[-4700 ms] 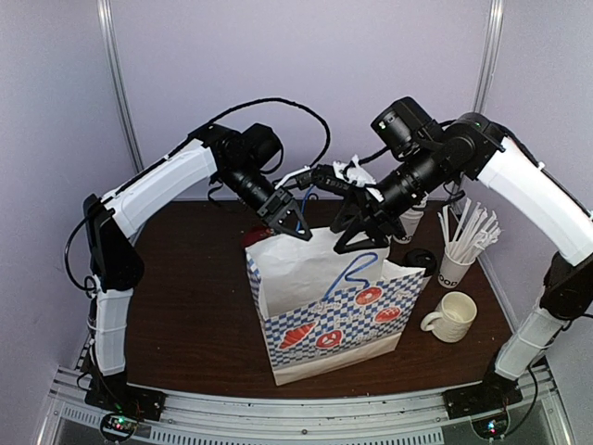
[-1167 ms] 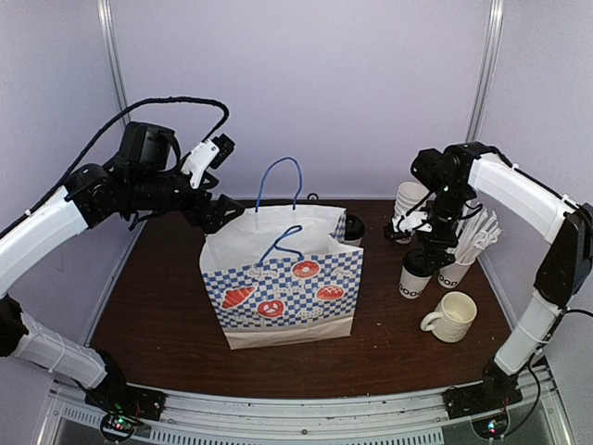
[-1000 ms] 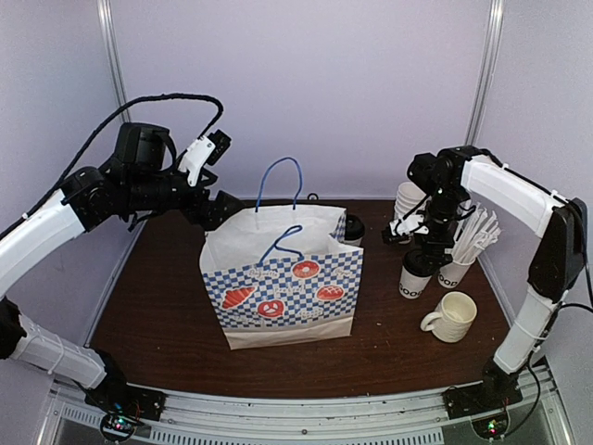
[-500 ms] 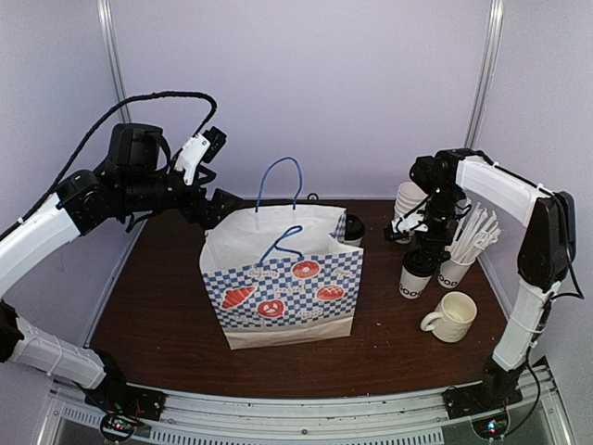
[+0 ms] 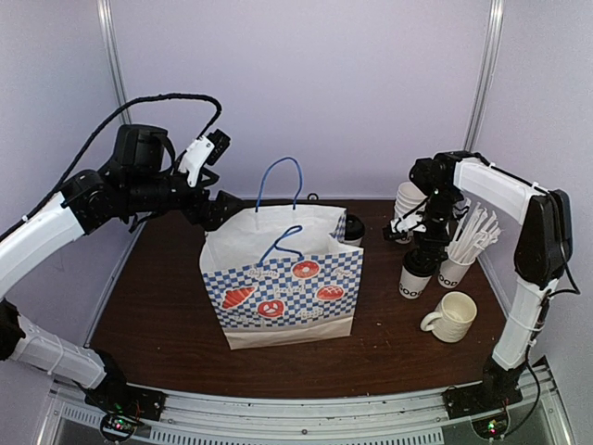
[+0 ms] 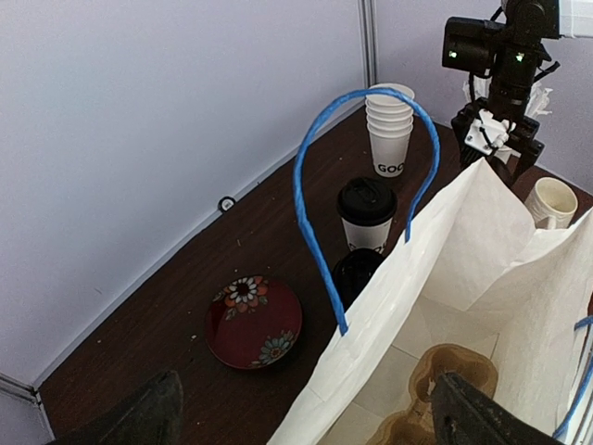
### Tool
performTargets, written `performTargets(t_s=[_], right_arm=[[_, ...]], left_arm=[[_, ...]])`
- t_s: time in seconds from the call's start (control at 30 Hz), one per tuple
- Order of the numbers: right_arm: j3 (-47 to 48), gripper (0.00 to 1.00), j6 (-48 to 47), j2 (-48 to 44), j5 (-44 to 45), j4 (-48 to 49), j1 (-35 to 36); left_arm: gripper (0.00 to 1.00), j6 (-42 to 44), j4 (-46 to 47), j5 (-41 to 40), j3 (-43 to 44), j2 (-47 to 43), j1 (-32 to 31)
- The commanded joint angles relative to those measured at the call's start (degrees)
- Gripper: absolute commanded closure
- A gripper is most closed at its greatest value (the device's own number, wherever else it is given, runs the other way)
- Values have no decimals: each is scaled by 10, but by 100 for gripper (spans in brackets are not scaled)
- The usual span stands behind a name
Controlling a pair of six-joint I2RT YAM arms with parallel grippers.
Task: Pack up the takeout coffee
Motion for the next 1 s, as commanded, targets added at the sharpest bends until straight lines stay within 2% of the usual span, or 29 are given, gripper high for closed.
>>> performTargets(t_s=[0.0, 0.43, 0.53, 0.67, 0.97], right_arm=[[-9, 3, -4, 8, -9, -2, -4], [-37, 19, 0, -1, -3, 10, -4], [-53, 20, 6, -12, -5, 27, -4], [-77, 16, 13, -24, -6, 46, -3], [-64, 27, 34, -62, -39, 17, -2]], left_arm=[[2, 4, 24, 9, 1, 4, 4], [2, 9, 22, 9, 0, 8, 5], [2, 9, 22, 9, 0, 9, 4], [2, 9, 22, 10, 1, 11, 4], [2, 10, 19, 8, 3, 7, 4]])
